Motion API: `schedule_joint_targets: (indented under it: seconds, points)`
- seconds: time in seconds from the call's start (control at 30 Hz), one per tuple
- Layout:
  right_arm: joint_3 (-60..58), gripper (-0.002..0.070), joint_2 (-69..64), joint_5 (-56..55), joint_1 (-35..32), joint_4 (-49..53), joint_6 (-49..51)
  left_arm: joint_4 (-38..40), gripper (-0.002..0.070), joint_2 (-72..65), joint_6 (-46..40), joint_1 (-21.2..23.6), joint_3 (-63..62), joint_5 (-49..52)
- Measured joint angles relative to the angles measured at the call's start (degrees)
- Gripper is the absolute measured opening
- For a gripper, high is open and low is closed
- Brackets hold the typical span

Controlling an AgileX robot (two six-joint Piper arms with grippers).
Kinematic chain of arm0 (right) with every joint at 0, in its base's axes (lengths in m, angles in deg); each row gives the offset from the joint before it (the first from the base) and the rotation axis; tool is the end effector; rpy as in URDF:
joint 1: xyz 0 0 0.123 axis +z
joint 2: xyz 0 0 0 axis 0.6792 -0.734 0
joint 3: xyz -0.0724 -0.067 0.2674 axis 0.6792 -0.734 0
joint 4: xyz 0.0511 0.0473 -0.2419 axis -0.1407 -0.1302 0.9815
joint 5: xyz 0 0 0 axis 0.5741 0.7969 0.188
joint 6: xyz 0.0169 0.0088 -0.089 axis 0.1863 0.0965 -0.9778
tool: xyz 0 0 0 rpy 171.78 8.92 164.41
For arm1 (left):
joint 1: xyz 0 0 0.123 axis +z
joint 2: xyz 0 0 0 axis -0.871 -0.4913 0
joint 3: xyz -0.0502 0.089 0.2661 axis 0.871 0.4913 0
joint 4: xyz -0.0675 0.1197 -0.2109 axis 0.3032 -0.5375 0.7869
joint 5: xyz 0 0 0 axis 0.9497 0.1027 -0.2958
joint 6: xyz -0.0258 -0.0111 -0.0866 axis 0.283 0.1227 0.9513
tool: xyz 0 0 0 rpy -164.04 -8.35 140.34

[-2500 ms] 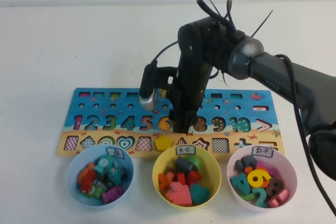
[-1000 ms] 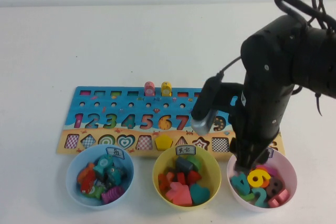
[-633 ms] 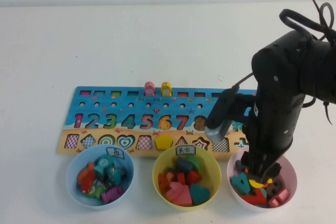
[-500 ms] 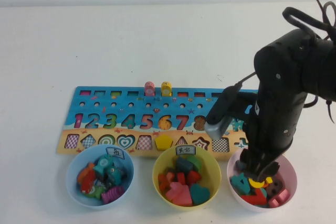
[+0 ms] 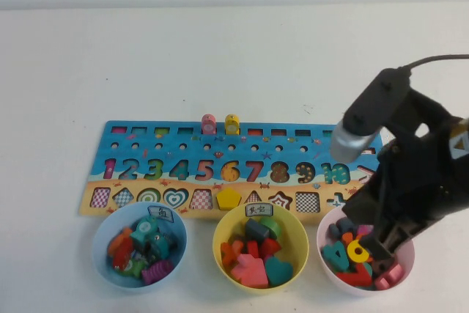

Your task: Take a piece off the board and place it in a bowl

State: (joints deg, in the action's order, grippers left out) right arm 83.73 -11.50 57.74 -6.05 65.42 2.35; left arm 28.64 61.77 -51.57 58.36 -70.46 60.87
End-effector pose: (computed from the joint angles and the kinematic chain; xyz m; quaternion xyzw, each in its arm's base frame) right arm 0.1920 0.1646 0.3194 -0.4126 0.8701 0.1451 0.2273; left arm 0.0528 -0.0021 0.1722 0.0647 0.8010 0.0250 0.5946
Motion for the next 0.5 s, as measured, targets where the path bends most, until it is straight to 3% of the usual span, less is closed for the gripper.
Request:
schedule_joint_targets:
  seconds: [0.27, 0.5]
  points:
    - [-0.8, -0.0015, 6.3, 10.8, 0.0, -0.5, -0.2, 0.0, -0.0003, 0.0, 0.0, 0.0, 0.0, 0.0]
    - [-1.1, -0.0016, 14.6, 5.7, -1.1, 4.8, -0.3, 0.0, -0.0003, 0.0, 0.0, 0.0, 0.0, 0.0]
